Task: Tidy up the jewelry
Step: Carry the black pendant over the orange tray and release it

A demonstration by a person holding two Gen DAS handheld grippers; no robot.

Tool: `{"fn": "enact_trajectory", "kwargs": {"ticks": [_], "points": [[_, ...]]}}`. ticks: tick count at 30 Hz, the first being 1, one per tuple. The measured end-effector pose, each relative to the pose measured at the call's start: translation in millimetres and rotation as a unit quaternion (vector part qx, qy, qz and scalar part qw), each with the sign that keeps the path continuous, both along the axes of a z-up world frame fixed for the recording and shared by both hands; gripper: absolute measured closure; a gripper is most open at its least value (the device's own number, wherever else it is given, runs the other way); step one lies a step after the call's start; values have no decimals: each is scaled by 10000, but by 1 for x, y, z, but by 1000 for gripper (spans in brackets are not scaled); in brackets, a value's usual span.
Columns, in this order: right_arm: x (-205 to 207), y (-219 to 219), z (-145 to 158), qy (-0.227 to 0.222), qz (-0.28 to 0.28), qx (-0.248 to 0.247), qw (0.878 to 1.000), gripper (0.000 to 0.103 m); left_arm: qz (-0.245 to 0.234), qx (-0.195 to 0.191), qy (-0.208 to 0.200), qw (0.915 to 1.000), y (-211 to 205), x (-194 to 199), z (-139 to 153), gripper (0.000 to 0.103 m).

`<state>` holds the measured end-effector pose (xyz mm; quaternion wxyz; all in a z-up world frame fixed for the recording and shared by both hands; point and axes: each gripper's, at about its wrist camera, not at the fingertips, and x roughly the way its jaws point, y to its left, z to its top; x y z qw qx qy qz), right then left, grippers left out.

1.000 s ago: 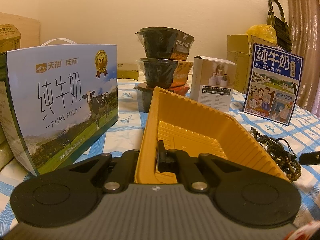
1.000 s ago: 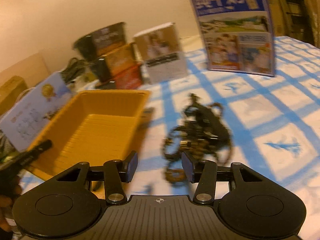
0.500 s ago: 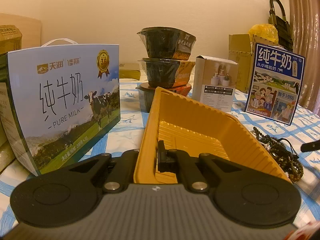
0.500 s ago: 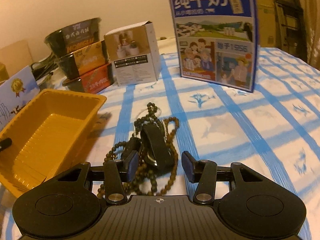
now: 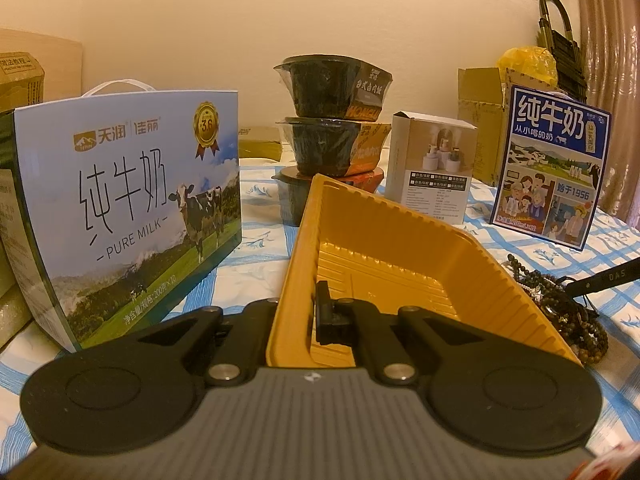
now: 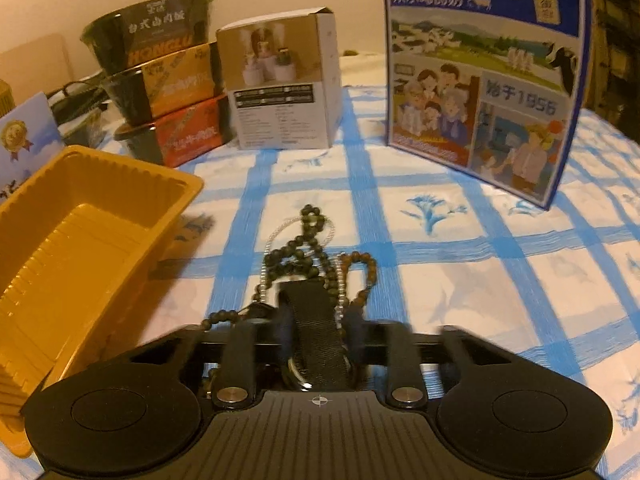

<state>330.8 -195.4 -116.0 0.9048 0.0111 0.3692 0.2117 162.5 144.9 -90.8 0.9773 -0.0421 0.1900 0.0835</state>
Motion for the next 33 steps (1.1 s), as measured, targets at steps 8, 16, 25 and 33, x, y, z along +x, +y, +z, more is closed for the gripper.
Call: {"fn": "enact_trajectory", "kwargs": {"ticks": [8, 16, 25, 33], "points": [[-15, -23, 22, -93, -317, 506, 9982, 83, 6, -15, -2, 10000, 0, 0, 1, 99], [-37, -31, 56, -282, -451, 1019, 9934, 83, 13, -33, -13, 10000, -1, -1, 3, 99], [-55, 21, 75, 119, 335, 1888, 9814, 83, 22, -43, -14, 10000, 0, -1, 2, 99], [-66, 88, 59, 775, 766, 2306, 9669, 83, 45, -70, -14, 10000, -1, -1, 3, 99]]}}
